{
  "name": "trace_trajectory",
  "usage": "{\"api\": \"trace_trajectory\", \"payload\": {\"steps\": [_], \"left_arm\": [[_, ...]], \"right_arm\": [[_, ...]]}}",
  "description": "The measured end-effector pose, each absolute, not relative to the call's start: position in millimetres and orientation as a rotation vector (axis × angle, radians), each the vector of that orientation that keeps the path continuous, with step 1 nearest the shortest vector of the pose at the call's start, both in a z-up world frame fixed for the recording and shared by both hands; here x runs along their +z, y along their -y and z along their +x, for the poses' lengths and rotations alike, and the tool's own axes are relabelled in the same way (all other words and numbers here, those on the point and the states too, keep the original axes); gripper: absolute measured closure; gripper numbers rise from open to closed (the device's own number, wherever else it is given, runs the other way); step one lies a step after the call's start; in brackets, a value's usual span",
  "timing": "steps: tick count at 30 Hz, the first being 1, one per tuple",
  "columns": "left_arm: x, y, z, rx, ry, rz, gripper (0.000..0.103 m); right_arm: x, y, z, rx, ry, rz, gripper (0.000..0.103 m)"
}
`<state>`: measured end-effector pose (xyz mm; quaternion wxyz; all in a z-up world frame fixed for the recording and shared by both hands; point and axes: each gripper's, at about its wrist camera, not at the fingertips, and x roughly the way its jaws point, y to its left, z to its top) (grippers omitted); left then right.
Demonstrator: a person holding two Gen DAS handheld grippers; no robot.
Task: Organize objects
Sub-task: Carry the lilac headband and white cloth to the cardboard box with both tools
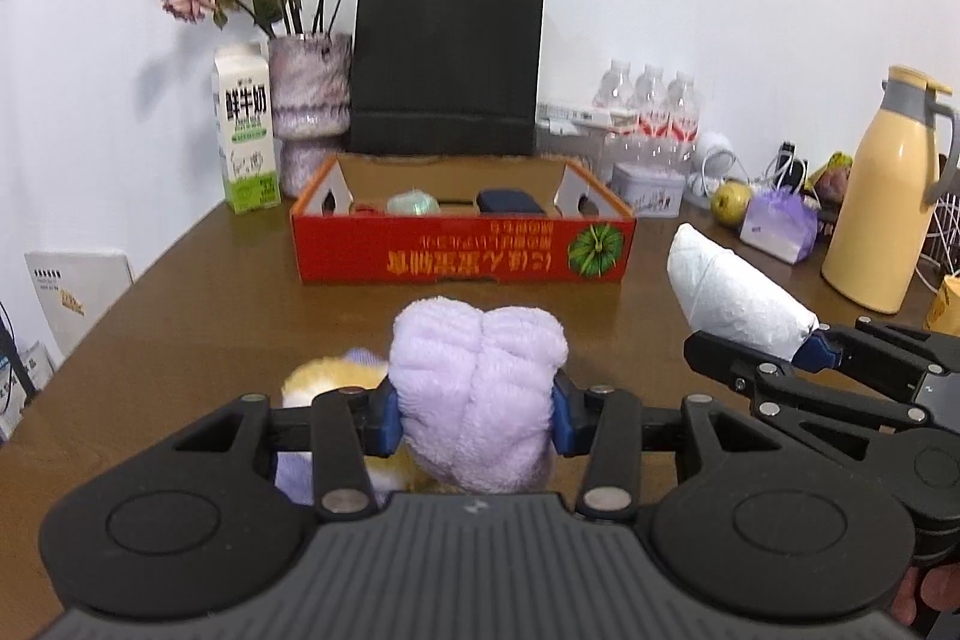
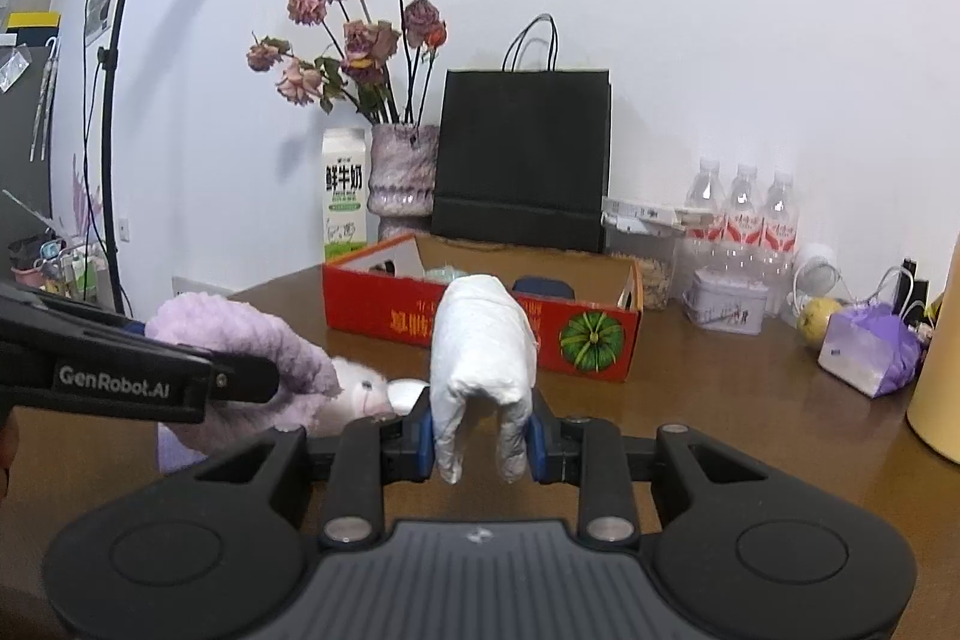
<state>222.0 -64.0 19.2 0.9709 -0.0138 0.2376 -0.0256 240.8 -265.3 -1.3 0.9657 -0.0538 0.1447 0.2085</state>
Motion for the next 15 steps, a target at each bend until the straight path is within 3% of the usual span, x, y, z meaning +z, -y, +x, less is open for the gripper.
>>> {"api": "trace_trajectory", "payload": {"steps": [15], "left_arm": [[53, 37, 254, -0.031, -0.400, -0.056, 0.058]], "right_arm": [[27, 231, 269, 0.421, -0.257, -0.133, 0.076]]}}
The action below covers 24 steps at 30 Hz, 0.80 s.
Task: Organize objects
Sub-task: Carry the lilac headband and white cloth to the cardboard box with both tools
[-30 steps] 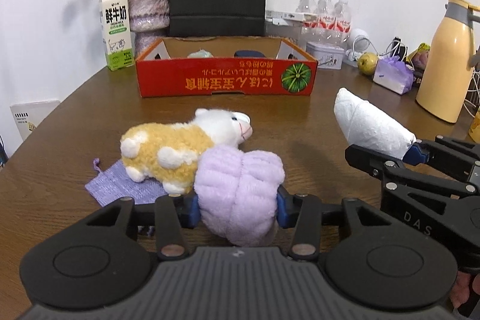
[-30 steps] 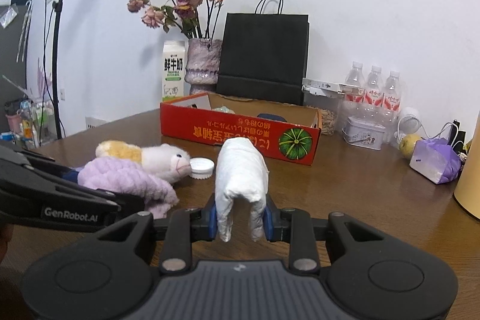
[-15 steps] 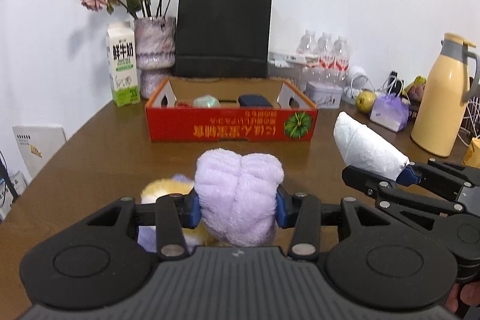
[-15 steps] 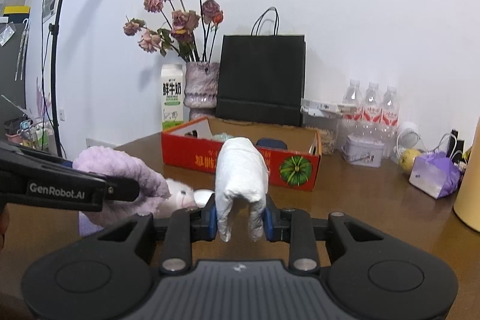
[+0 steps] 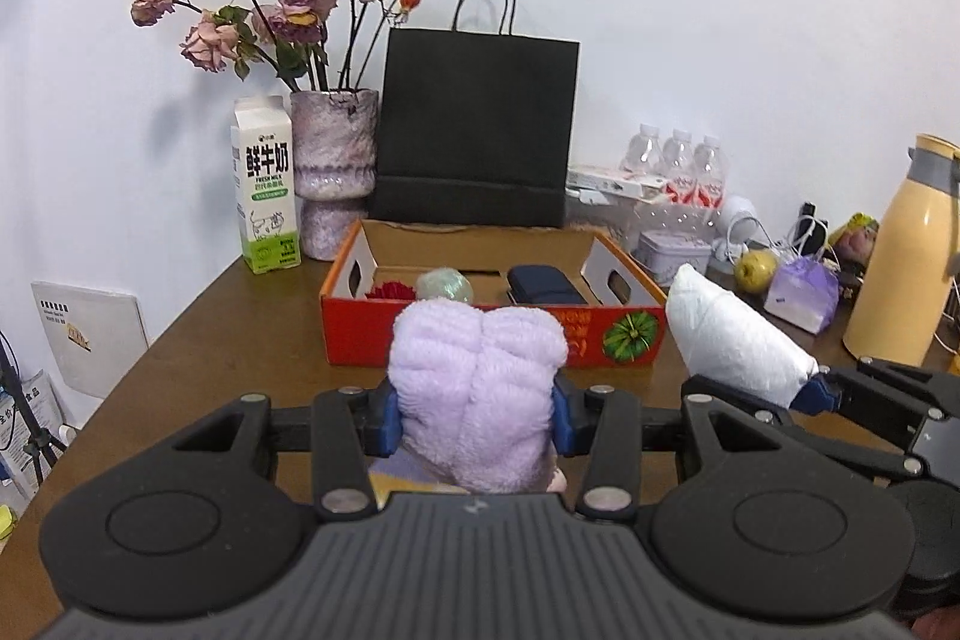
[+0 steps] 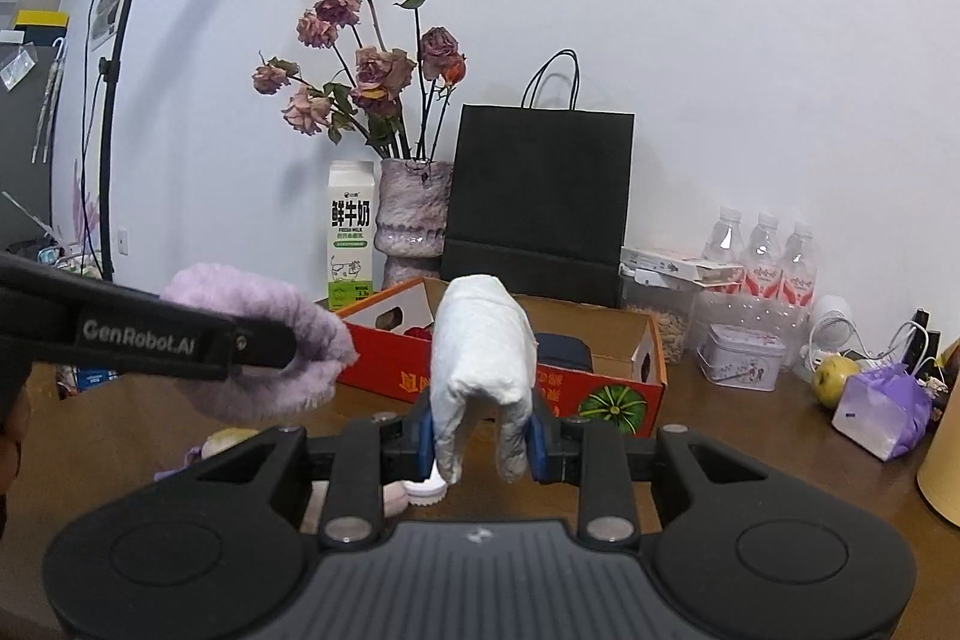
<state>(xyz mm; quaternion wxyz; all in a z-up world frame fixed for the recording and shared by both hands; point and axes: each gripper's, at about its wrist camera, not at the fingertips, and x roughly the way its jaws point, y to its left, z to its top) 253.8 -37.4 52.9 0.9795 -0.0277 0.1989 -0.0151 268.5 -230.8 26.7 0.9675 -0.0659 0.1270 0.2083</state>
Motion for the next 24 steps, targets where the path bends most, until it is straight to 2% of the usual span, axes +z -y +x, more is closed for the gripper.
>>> {"api": "trace_trajectory", "payload": {"steps": [24], "left_arm": [[68, 11, 328, 0.011, -0.333, -0.130, 0.058]], "right_arm": [[51, 183, 341, 0.393, -0.203, -0.128, 0.076]]}}
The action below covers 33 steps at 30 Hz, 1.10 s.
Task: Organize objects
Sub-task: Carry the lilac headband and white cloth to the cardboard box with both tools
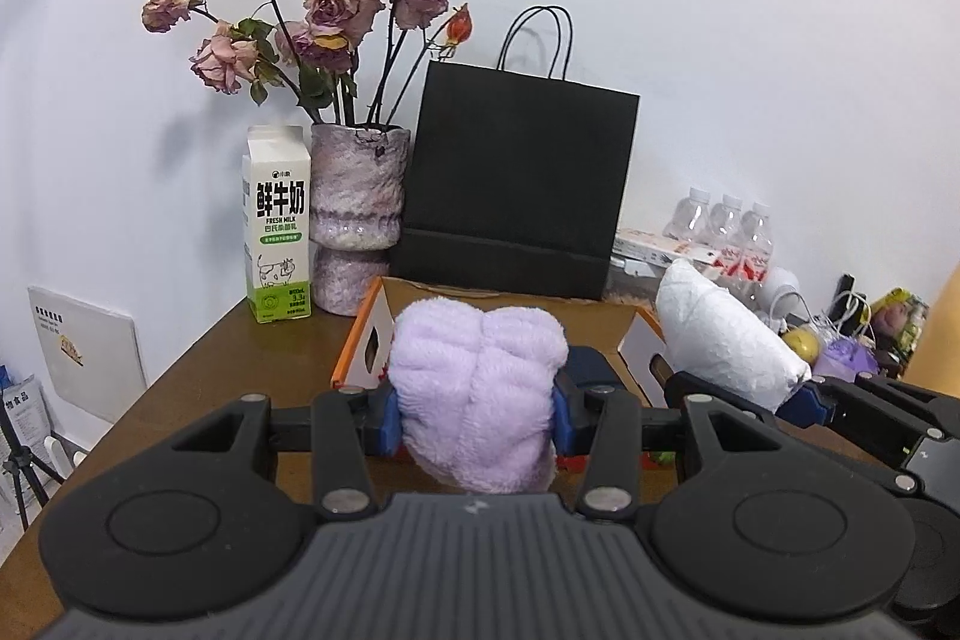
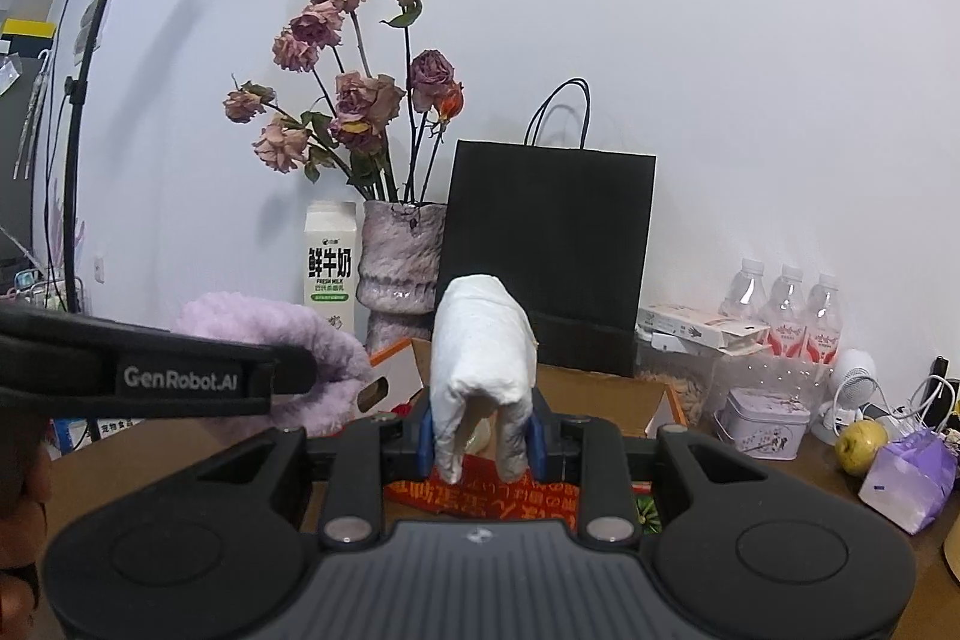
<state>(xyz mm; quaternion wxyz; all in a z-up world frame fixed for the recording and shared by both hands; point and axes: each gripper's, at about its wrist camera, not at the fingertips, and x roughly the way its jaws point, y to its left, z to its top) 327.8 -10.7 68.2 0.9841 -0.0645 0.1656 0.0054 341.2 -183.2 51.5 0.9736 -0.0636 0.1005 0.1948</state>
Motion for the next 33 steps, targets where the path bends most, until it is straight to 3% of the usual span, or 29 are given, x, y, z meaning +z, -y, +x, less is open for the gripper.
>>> {"api": "trace_trajectory", "payload": {"steps": [33], "left_arm": [[74, -1, 460, 0.090, -0.291, -0.163, 0.058]], "right_arm": [[44, 176, 486, 0.309, -0.243, -0.016, 0.076]]}}
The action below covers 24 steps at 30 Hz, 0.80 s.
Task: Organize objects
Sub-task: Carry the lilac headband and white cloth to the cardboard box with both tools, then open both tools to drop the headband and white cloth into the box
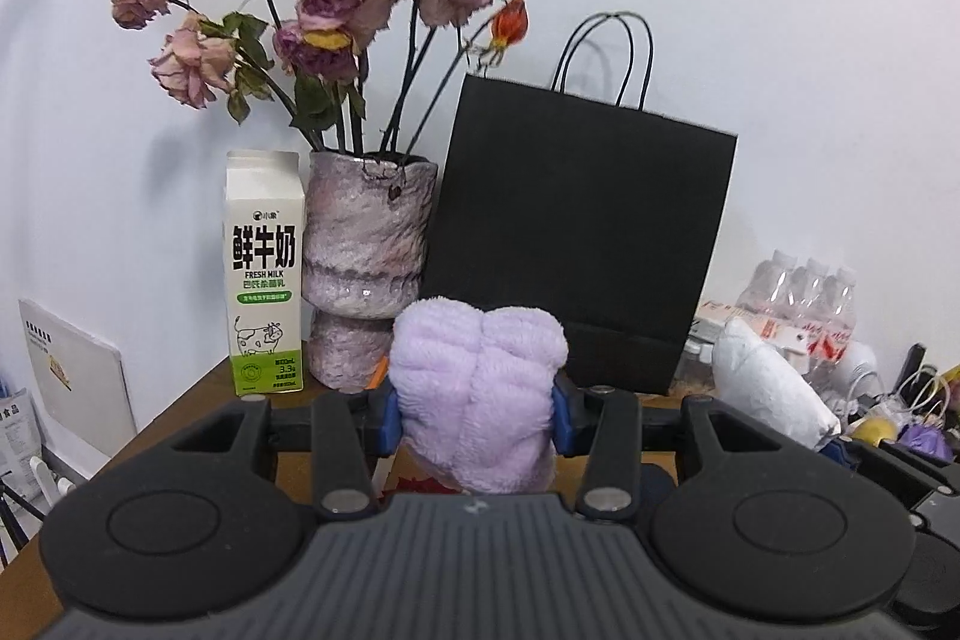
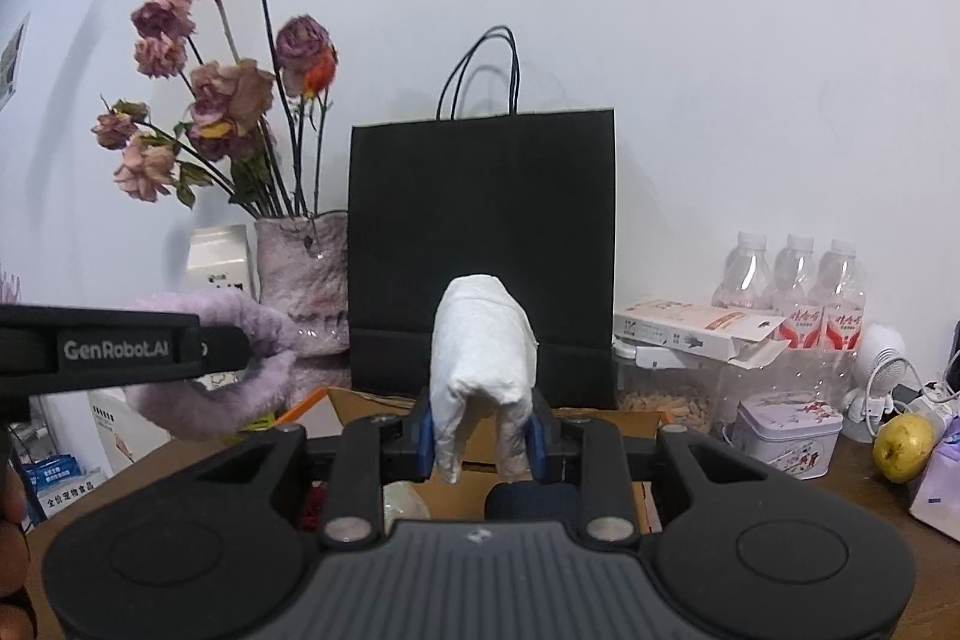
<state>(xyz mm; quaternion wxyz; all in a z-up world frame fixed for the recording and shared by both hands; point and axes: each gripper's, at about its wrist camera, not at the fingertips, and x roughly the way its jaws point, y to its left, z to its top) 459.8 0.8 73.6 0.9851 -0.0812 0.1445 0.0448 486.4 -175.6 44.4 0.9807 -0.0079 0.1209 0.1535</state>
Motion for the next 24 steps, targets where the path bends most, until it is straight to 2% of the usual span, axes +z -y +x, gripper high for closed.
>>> {"api": "trace_trajectory", "payload": {"steps": [24], "left_arm": [[24, -4, 536, 0.085, -0.492, -0.089, 0.058]], "right_arm": [[-7, 164, 558, 0.280, -0.410, -0.101, 0.076]]}}
